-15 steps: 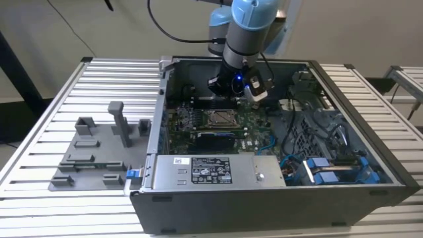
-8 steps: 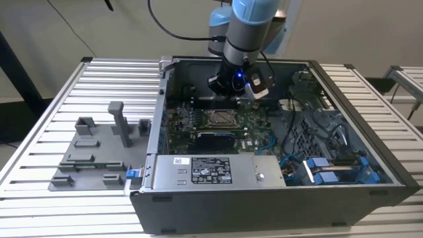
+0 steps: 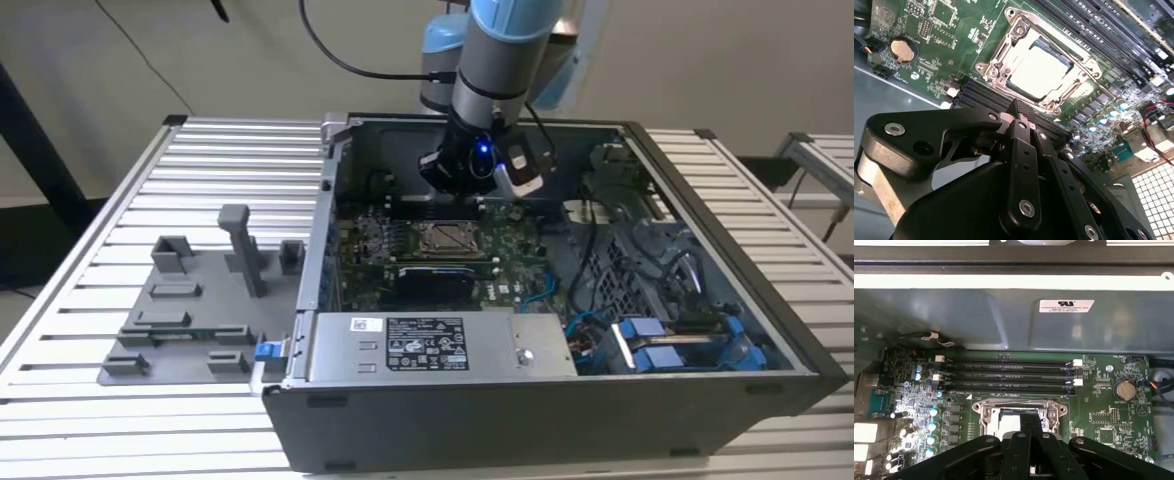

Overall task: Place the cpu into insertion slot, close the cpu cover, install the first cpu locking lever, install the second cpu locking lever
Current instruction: 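Install the first cpu locking lever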

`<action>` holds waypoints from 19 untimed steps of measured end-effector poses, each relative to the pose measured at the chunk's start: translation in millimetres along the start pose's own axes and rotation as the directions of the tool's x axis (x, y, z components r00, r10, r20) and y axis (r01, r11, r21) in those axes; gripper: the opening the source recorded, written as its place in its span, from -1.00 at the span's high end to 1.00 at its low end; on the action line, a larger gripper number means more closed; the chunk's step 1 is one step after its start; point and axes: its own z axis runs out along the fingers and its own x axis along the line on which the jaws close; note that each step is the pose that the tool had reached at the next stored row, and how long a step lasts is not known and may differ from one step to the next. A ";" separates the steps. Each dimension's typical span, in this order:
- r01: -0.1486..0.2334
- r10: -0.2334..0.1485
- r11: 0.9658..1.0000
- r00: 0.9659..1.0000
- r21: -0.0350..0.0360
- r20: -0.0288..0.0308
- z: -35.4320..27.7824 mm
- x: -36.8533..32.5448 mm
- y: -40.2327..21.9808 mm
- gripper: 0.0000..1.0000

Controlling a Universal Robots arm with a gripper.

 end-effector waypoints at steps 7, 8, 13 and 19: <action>-0.003 0.003 1.000 1.000 0.030 -0.009 -3.7 0.1 0.9 0.79; -0.003 0.004 0.999 1.000 0.035 -0.010 -4.1 0.1 1.0 0.79; -0.006 0.007 0.998 1.000 0.061 -0.018 -5.8 0.2 1.4 0.79; -0.006 0.007 0.998 1.000 0.063 -0.018 -22.3 3.9 5.1 0.79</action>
